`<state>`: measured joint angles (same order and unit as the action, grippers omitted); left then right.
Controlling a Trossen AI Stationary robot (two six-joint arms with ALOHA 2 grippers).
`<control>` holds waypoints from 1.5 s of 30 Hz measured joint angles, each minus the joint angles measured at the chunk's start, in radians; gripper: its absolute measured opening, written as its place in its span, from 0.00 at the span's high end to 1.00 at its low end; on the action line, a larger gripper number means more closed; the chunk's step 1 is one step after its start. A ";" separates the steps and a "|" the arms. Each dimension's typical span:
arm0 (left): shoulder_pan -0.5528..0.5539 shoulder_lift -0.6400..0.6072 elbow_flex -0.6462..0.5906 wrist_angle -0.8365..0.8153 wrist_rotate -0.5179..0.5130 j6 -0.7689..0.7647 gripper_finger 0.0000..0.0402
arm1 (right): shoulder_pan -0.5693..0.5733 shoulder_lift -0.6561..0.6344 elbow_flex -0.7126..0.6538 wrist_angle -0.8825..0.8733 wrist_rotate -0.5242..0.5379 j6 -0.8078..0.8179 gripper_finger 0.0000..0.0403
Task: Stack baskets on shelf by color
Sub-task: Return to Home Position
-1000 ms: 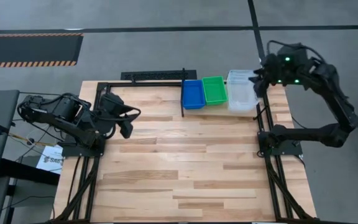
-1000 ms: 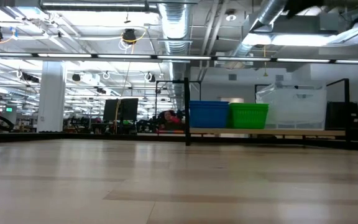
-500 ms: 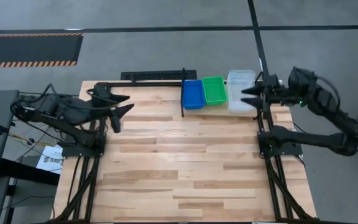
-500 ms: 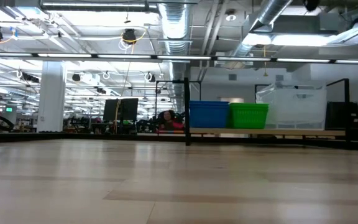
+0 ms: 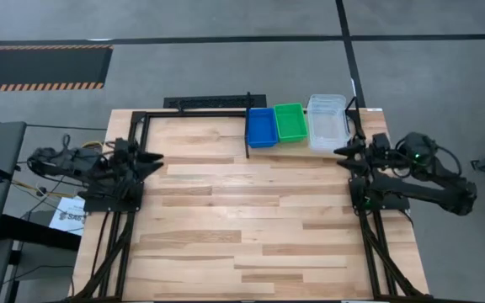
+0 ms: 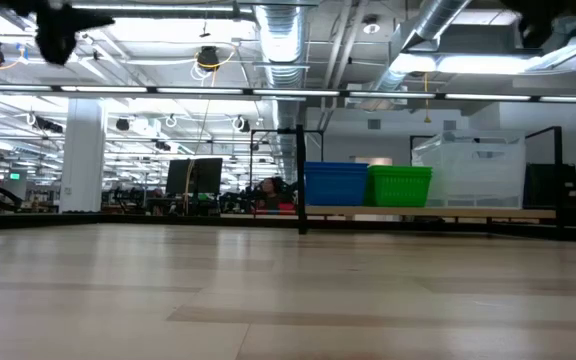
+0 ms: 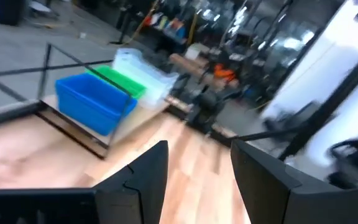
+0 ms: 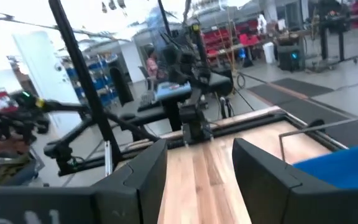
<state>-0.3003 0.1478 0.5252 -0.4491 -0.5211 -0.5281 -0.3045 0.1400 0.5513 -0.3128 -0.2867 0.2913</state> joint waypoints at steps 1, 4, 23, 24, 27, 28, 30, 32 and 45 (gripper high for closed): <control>0.000 -0.059 -0.050 0.024 0.013 -0.012 0.59 | 0.011 -0.020 -0.029 0.024 0.002 0.000 0.49; -0.001 -0.147 -0.184 0.090 0.026 -0.056 0.59 | 0.044 -0.078 -0.127 0.067 0.002 0.007 0.50; -0.002 -0.136 -0.444 0.278 0.101 -0.003 0.59 | 0.272 -0.119 -0.540 0.425 0.165 0.083 0.48; -0.001 -0.136 -0.444 0.275 0.095 -0.001 0.59 | 0.275 -0.118 -0.540 0.424 0.165 0.083 0.48; -0.001 -0.135 -0.443 0.271 0.093 0.032 0.59 | 0.279 -0.119 -0.540 0.409 0.165 0.086 0.48; -0.001 -0.135 -0.443 0.271 0.092 0.044 0.59 | 0.279 -0.120 -0.540 0.390 0.164 0.086 0.48; -0.001 -0.135 -0.443 0.270 0.083 0.053 0.59 | 0.279 -0.119 -0.540 0.369 0.161 0.096 0.48; -0.001 -0.135 -0.443 0.269 0.066 0.053 0.59 | 0.278 -0.119 -0.538 0.351 0.160 0.126 0.48; -0.001 -0.135 -0.443 0.267 0.064 0.119 0.59 | 0.278 -0.119 -0.537 0.339 0.158 0.135 0.48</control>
<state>-0.3012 0.0128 0.0818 -0.1823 -0.4568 -0.4089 -0.0265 0.0212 0.0139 0.0264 -0.1287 0.4267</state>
